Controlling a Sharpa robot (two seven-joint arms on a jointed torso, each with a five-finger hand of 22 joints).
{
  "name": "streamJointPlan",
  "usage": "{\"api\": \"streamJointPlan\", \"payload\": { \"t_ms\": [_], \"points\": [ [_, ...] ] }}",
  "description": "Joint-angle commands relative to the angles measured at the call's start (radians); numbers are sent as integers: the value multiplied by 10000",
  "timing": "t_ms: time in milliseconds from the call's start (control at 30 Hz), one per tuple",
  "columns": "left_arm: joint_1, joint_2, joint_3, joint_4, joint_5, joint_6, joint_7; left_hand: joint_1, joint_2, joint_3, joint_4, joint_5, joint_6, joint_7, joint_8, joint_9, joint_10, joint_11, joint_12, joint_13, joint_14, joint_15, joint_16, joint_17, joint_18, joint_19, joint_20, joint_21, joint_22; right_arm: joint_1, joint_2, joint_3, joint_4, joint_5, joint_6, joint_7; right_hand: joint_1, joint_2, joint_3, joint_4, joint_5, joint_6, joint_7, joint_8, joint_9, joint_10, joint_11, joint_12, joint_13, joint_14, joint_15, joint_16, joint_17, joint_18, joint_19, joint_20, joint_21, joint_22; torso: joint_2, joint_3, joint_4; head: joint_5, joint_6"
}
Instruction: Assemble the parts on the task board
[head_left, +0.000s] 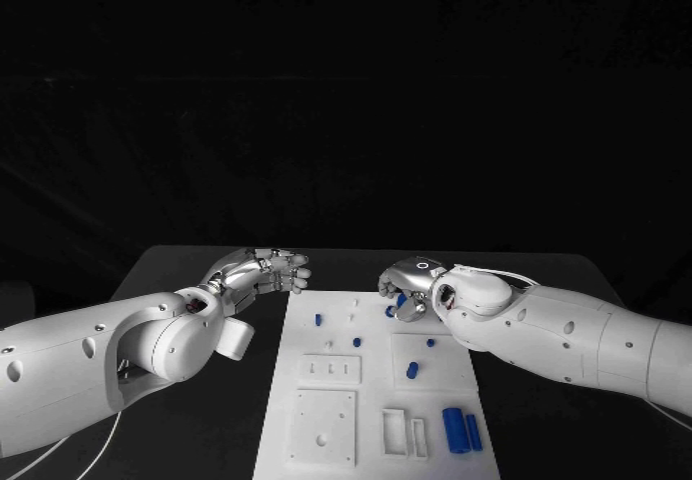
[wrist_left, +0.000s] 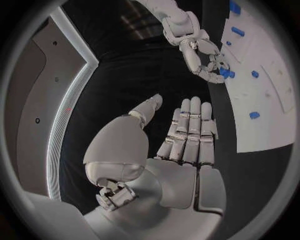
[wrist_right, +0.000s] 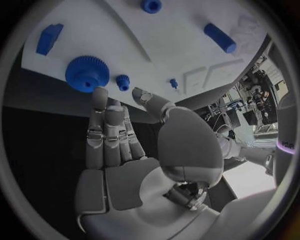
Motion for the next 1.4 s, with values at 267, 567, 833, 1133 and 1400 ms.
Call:
{"api": "streamJointPlan", "payload": {
  "t_ms": [267, 567, 833, 1133, 1400],
  "points": [
    [15, -3, 8, 24, -68, 238, -8, -126, -10, 12, -84, -57, 76, 147, -62, -16, 67, -2, -63, -20, 65, -13, -75, 13, -12, -13, -66, 21, 34, -26, 86, -5, -173, -287, 517, -131, 53, -75, 27, 7, -146, -1, -80, -47, -10, -155, 37, -7, -102, -37, 87, 104, -66, 199, 69, 9, -14, 35, 127, 24, 28, -6, 11],
    [16, -3, 11, -18, -70, 248, -25, -147, -10, 22, -95, -66, 75, 149, -65, -17, 66, 0, -68, -24, 63, -12, -80, 14, -16, -15, -65, 19, 34, -55, 130, -8, -196, -332, 684, -72, -6, 102, -66, -32, -252, 295, -286, 103, 52, 233, -163, 158, -99, -52, -101, 261, -186, 199, 102, -12, -34, 126, 195, 37, 25, -10, 3],
    [18, -17, 14, 4, -89, 286, -33, -164, -2, 34, -105, -69, 74, 151, -69, -19, 68, 0, -72, -28, 64, -12, -82, 16, -18, -14, -67, 19, 34, -70, 91, -8, -115, -329, 642, -14, -102, 311, -52, -38, -447, 726, -288, 278, 121, 870, -282, 391, 77, -62, -215, 375, -304, 199, 133, -25, -62, 203, 240, 35, 25, 19, -20],
    [21, 1, 13, -31, -118, 300, -51, -187, -6, 41, -114, -74, 71, 154, -73, -20, 68, 2, -76, -32, 63, -11, -85, 18, -21, -15, -66, 18, 35, -73, 87, -8, -122, -343, 330, -34, -64, 550, 232, 14, -491, 1191, -445, 467, 252, 1444, -516, 612, 391, -91, -445, 464, -420, 199, 183, -46, -96, 275, 268, 49, 10, 10, -14],
    [20, 20, 13, -40, -119, 307, -70, -202, -8, 48, -123, -76, 65, 158, -78, -22, 68, 3, -80, -34, 63, -11, -88, 19, -22, -15, -67, 17, 35, -90, 88, -8, 26, -610, -414, -420, -137, 714, 516, 65, -517, 1607, -637, 698, 483, 1958, -751, 855, 783, -151, -676, 548, -486, 199, 204, -74, -89, 404, 295, 54, 15, 9, -7]
  ]
}}
